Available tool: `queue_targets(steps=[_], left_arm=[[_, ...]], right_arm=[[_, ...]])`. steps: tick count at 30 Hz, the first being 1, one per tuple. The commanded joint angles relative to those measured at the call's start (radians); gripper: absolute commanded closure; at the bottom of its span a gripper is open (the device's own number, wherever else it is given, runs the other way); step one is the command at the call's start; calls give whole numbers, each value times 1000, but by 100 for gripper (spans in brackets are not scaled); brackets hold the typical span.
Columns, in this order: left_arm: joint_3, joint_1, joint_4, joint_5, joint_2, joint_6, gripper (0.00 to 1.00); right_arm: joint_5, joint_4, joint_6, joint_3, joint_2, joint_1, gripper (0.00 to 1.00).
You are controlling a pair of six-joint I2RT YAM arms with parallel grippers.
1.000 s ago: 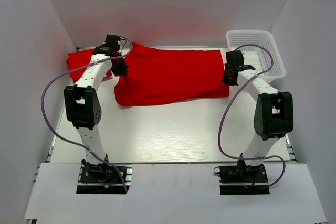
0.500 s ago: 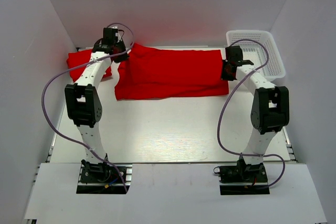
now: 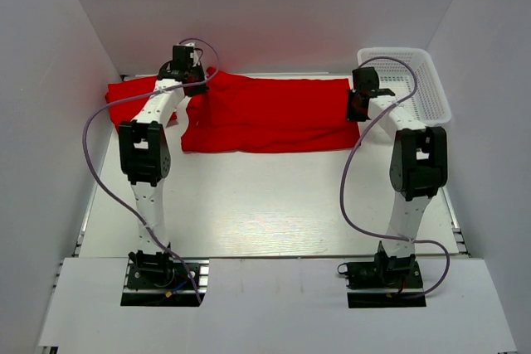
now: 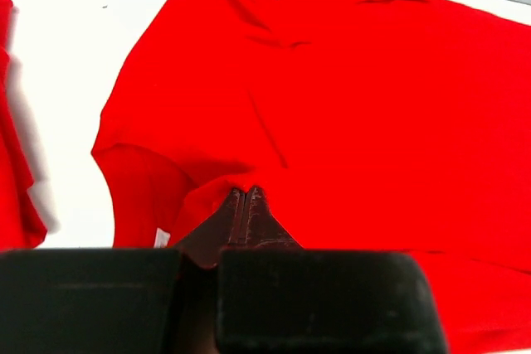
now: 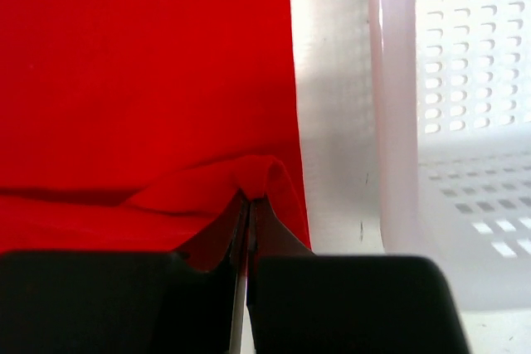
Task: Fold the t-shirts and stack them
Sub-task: Fold the flattened tshirt in 1/3 of the way
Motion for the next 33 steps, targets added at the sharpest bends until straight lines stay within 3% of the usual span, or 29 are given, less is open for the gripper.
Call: queue_targets(steps=[1,6,14,19,23,24,25,26,28,31,32,33], left_arm=[[44,5,59,-30,3,7,100],[54,5,200,-30,37,7,100],[126,14,217,-105,108,7,100],[181,14,246,-53,131,49,100],[181,14,243,-30,154,49,100],[181,14,229,-30,154,49,100],[181,14,229,-30,154,49,78],[181,14,216,-30,154,49,60],[181,14,194,-50,154,49,25],[218,14,160,-86,142,49,0],[218,14,160,-95,128,49,0],[218,14,150,-95,117,49,0]], right_arm=[[43,-3,-4,69,42,-14,100],[46,-3,9,111,72,-15,100],[43,-3,19,132,108,-21,100],[32,1,25,138,125,-21,100],[25,9,31,152,125,-21,89],[22,8,26,163,125,-21,82],[19,3,25,164,124,-20,76],[5,3,22,173,116,-20,74],[-38,0,7,178,104,-18,60],[-124,9,-17,171,73,-15,33],[-142,15,-29,166,67,-14,10],[-190,17,-29,163,46,-14,10]])
